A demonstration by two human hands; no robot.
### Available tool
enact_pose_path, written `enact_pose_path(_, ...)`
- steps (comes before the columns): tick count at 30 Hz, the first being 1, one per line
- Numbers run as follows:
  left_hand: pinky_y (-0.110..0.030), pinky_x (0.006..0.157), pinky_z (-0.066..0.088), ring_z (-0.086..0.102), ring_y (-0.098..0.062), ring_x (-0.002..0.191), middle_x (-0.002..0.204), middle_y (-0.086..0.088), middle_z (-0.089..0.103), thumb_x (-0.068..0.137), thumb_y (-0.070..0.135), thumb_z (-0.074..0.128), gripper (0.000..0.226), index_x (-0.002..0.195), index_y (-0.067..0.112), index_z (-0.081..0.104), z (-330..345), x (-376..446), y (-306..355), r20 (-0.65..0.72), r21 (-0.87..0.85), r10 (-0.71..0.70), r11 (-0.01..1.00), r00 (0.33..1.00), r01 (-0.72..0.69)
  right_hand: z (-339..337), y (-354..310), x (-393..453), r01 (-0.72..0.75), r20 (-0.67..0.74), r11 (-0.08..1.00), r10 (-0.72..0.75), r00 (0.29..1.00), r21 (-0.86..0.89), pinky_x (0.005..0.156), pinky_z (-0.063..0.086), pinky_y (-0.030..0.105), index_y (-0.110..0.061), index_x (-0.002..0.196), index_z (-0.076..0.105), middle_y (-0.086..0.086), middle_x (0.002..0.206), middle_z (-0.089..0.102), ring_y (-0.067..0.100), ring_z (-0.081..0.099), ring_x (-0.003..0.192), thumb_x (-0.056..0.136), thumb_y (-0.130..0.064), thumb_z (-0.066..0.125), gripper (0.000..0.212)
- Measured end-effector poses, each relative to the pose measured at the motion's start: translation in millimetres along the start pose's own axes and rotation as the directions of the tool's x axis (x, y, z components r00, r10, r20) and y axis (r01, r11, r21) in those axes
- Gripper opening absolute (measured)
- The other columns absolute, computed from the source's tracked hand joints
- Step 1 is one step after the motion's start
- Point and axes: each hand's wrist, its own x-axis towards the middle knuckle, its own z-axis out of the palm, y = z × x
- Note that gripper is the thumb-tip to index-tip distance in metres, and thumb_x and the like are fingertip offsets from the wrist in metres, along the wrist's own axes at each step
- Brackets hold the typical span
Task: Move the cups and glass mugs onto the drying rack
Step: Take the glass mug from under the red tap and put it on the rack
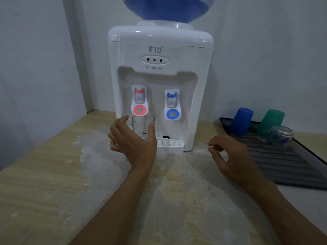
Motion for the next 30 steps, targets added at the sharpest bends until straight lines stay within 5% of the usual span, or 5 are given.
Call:
enact_pose_path(10, -0.055, 0.111, 0.033, 0.054, -0.025, 0.125, 0.130, -0.006, 0.059, 0.080, 0.048, 0.082, 0.074, 0.138, 0.015, 0.049, 1.2, 1.1, -5.9, 0.082, -0.051, -0.025, 0.998, 0.996, 0.029, 1.7, 0.7, -1.3, -0.010, 0.006, 1.000, 0.010, 1.000, -0.003, 0.073, 0.055, 0.021, -0.016, 0.105, 0.071, -0.006, 0.097, 0.067, 0.005, 0.064, 0.084, 0.094, -0.017, 0.069, 0.011)
enact_pose_path(18, -0.032, 0.100, 0.026, 0.057, -0.026, 0.120, 0.130, -0.007, 0.054, 0.078, 0.047, 0.086, 0.073, 0.133, 0.015, 0.052, -2.0, 2.0, -1.5, 0.146, -0.076, -0.097, 0.991, 0.985, 0.109, 1.4, 0.5, -1.1, -0.008, 0.010, 1.000, 0.008, 1.000, -0.003, 0.073, 0.055, 0.023, -0.015, 0.104, 0.071, -0.005, 0.098, 0.068, 0.005, 0.064, 0.083, 0.094, -0.016, 0.069, 0.010)
enact_pose_path(22, -0.031, 0.102, 0.034, 0.063, -0.024, 0.115, 0.130, -0.005, 0.061, 0.073, 0.040, 0.092, 0.073, 0.130, 0.015, 0.055, -5.0, -1.5, 4.5, 0.106, -0.171, -0.159, 0.970, 0.982, 0.175, 0.7, 0.1, -0.6, -0.010, 0.011, 1.000, 0.010, 1.000, -0.002, 0.073, 0.056, 0.023, -0.015, 0.103, 0.071, -0.004, 0.098, 0.069, 0.007, 0.065, 0.083, 0.094, -0.016, 0.070, 0.010)
enact_pose_path(26, -0.052, 0.101, 0.054, 0.065, -0.023, 0.111, 0.126, -0.004, 0.066, 0.067, 0.039, 0.095, 0.073, 0.125, 0.015, 0.057, -7.1, -0.8, 5.4, 0.030, -0.209, -0.184, 0.960, 0.982, 0.186, 1.8, 0.8, -0.4, -0.010, 0.009, 1.000, 0.010, 1.000, 0.003, 0.073, 0.056, 0.023, -0.015, 0.104, 0.071, -0.004, 0.098, 0.069, 0.005, 0.064, 0.083, 0.094, -0.016, 0.070, 0.010)
enact_pose_path(30, -0.035, 0.099, 0.040, 0.065, -0.025, 0.110, 0.125, -0.005, 0.065, 0.066, 0.036, 0.094, 0.071, 0.123, 0.013, 0.058, -8.3, 4.4, 4.7, -0.043, -0.148, -0.215, 0.967, 0.976, 0.207, 2.2, 0.7, 0.5, 0.005, 0.005, 1.000, -0.005, 1.000, 0.003, 0.071, 0.057, 0.025, -0.014, 0.103, 0.071, -0.003, 0.098, 0.069, 0.007, 0.064, 0.081, 0.094, -0.014, 0.071, 0.009)
